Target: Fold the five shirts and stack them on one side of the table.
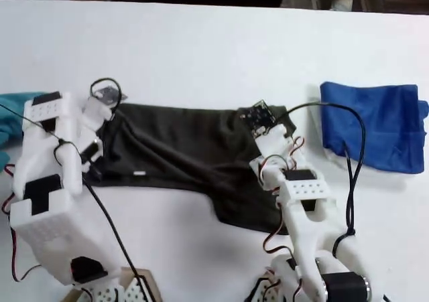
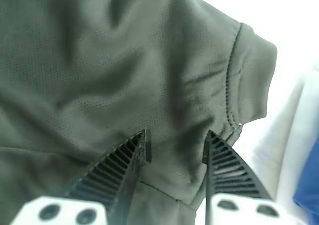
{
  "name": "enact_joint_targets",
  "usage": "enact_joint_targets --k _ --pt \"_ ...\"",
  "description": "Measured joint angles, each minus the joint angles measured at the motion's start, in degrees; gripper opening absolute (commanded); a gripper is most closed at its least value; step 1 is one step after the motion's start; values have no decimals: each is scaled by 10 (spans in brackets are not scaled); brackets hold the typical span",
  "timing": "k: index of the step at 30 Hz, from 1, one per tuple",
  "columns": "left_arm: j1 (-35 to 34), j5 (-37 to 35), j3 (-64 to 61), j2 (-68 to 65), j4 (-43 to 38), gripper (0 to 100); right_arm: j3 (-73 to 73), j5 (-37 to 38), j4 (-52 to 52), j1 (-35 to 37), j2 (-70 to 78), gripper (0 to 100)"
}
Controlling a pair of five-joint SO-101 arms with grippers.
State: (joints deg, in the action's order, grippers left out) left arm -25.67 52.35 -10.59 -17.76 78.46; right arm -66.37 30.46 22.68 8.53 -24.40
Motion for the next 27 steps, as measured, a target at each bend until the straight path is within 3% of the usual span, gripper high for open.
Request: enact_joint_targets --k 11,18,24,27 --pt "-18 0 86 0 151 26 0 0 0 0 0 176" --pt "-61 54 87 -3 194 32 0 0 -5 0 0 176" --pt "-64 58 87 -3 194 199 0 0 -6 0 0 176" --pt "-64 61 87 -3 205 204 -2 0 -6 0 0 176"
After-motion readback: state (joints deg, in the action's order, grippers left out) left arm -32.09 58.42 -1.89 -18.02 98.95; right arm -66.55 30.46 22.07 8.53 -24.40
